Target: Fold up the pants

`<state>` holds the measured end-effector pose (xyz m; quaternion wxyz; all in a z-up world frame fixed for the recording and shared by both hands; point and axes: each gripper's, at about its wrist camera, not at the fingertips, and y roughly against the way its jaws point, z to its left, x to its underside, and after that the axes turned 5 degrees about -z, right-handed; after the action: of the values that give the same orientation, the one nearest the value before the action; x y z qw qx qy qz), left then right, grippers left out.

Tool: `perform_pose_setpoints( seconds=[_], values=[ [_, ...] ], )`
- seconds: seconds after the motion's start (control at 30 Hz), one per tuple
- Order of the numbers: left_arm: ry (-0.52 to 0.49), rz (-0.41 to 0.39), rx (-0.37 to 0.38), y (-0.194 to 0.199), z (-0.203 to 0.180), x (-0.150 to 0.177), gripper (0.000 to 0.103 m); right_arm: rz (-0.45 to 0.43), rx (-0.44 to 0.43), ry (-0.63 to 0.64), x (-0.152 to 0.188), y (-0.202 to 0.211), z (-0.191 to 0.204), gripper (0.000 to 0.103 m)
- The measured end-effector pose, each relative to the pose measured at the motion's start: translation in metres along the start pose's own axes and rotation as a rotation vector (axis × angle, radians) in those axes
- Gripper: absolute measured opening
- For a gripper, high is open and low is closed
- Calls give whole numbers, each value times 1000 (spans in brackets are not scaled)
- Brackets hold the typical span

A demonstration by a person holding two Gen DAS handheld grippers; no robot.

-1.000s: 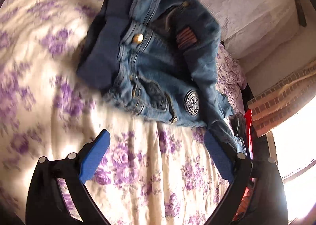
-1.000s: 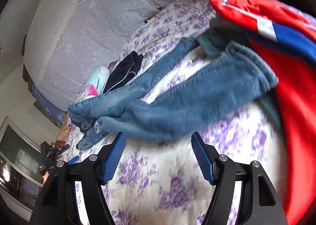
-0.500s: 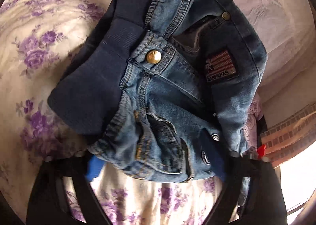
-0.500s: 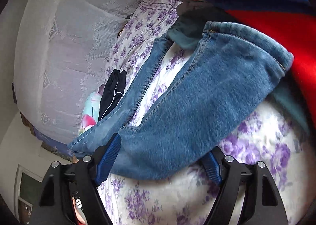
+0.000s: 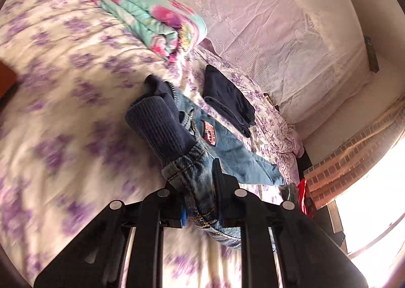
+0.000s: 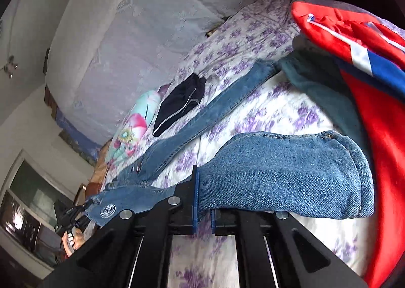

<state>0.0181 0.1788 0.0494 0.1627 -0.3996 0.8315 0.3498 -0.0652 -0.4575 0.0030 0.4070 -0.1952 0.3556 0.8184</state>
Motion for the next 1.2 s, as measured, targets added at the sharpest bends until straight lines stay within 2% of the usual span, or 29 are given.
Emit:
perform_pose_setpoints(
  seconds=[0.1, 0.17, 0.2, 0.27, 0.3, 0.33, 0.37, 0.4, 0.53, 0.6, 0.63, 0.7, 0.77, 0.8, 0.83, 0.87, 0.9, 0.93, 1.03, 1.13, 1.2],
  values=[
    [-20, 26, -72, 19, 32, 42, 15, 69, 41, -14, 35, -6, -14, 9],
    [6, 42, -102, 20, 54, 67, 15, 107, 56, -91, 53, -9, -34, 11],
    [26, 31, -85, 23, 63, 74, 17, 111, 34, -148, 59, -8, -45, 18],
    [62, 10, -32, 24, 75, 77, 19, 69, -30, -232, 60, 2, -60, 19],
    [77, 8, -25, 25, 75, 74, 22, 55, -39, -267, 58, 7, -64, 24],
    [85, 5, -31, 24, 75, 72, 29, 36, -55, -305, 55, 11, -69, 33],
    [85, 3, -42, 23, 72, 70, 34, 15, -76, -343, 53, 15, -73, 37],
    [77, -1, -45, 21, 68, 69, 45, 3, -84, -373, 52, 17, -77, 39],
    [24, -30, -84, 3, 48, 65, 82, -35, -43, -397, 51, 17, -81, 35],
    [-23, -39, -126, -12, 35, 62, 95, -60, 8, -334, 48, 15, -75, 31],
    [-66, -43, -168, -21, 29, 60, 95, -76, 39, -292, 46, 13, -70, 26],
    [-135, -47, -244, -33, 23, 58, 94, -109, 94, -191, 41, 11, -61, 15],
    [-164, -87, -314, -34, 23, 55, 63, -123, 118, -119, 36, 9, -51, 13],
    [-149, -92, -337, -31, 28, 53, 37, -126, 126, -96, 34, 11, -47, 13],
    [-112, -92, -292, -26, 36, 50, 22, -128, 129, -79, 32, 12, -44, 13],
    [-60, -97, -232, -17, 47, 47, 21, -127, 130, -67, 30, 12, -42, 13],
    [-38, -96, -206, -12, 54, 47, 18, -125, 131, -61, 28, 11, -40, 13],
    [-48, -104, -205, -5, 56, 50, 17, -121, 130, -63, 28, 10, -41, 13],
    [-127, -172, -269, 12, 45, 61, 17, -112, 119, -84, 29, 3, -43, 13],
    [-39, -214, -239, 32, 57, 66, 17, -87, 117, -81, 36, -2, -47, 13],
    [-10, -191, -243, 29, 71, 66, 22, -41, 131, -89, 44, -8, -56, 13]
  ],
)
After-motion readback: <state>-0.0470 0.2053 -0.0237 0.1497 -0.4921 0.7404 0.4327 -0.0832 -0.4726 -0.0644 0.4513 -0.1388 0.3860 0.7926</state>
